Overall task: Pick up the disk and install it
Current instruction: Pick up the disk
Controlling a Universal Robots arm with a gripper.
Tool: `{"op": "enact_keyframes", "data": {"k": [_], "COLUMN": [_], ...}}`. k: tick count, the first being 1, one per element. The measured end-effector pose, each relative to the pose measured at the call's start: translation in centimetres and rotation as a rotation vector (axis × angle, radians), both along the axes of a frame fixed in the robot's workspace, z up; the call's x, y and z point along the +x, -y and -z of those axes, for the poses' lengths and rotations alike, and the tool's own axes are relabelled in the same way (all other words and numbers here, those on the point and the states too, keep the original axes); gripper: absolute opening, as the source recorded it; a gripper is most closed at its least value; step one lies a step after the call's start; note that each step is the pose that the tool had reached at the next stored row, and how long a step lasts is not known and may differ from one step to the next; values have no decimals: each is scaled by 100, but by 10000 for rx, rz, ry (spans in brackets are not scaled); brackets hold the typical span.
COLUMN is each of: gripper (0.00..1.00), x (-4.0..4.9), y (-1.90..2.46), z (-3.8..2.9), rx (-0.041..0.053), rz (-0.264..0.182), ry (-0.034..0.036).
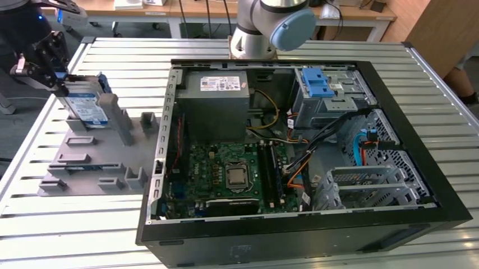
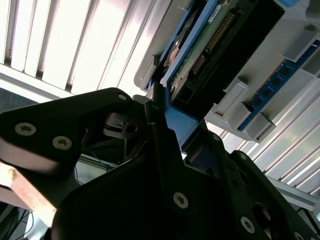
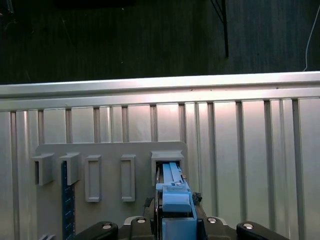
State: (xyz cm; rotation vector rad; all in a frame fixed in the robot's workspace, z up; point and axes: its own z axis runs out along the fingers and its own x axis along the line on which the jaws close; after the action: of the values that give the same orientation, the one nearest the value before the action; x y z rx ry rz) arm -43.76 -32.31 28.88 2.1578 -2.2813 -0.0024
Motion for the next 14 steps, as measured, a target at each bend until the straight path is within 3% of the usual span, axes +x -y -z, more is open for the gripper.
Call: {"op": "enact_keyframes", "data": {"k": [9,10,14], "gripper": [38,45,43], "x": [0,0,0], "y": [0,0,0], "z": [0,0,0], "rx": [0,0,0], "rz": [16,18,24], "ry": [0,1,-1]}}
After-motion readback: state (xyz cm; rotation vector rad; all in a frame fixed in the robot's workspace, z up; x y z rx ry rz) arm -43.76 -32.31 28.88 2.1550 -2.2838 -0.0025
